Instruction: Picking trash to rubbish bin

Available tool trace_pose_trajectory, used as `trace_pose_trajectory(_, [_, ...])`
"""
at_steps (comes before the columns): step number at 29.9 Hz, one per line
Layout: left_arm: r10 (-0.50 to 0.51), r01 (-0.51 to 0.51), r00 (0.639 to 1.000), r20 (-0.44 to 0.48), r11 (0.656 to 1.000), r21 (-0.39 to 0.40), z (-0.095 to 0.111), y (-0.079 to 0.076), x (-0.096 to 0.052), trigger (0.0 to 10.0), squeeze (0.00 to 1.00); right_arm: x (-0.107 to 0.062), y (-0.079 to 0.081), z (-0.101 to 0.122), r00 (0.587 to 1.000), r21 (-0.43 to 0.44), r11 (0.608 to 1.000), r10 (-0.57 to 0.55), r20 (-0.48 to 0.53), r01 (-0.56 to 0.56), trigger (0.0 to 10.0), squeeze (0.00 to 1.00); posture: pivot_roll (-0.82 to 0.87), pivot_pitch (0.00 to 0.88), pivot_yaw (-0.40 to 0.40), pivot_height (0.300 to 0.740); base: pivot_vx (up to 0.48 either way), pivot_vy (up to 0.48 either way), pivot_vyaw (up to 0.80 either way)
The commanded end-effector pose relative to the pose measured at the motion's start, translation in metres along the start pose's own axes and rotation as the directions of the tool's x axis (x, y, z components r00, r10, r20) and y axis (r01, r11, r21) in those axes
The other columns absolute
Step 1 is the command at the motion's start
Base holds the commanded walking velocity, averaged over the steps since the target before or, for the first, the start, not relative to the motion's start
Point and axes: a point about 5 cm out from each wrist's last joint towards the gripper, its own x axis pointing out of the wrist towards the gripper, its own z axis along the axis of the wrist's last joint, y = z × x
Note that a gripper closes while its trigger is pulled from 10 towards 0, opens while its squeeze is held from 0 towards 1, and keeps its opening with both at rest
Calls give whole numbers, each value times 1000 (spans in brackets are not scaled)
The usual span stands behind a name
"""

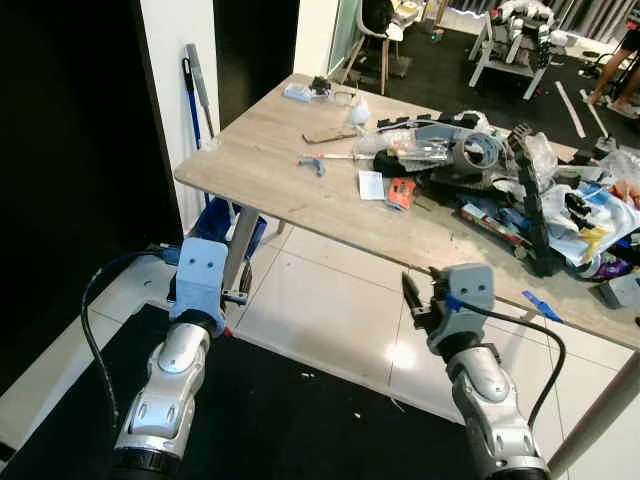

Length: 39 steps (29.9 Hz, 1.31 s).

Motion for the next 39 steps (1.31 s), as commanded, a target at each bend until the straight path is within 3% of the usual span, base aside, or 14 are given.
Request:
trace_pose_trajectory(1, [0, 0, 1000, -15, 1000, 8, -4, 1, -1, 10000, 0, -2, 0, -1, 1000, -8, 1000, -1, 0, 1, 10000, 0, -12, 106, -104, 740, 300, 0, 0])
trace_pose_trajectory(39, [-17, 16, 999, 32, 1000, 17, 10, -2, 7, 10000, 0, 12, -10, 11, 999, -49, 999, -15, 51, 17, 10000, 0, -14, 111, -105, 740, 300, 0, 0])
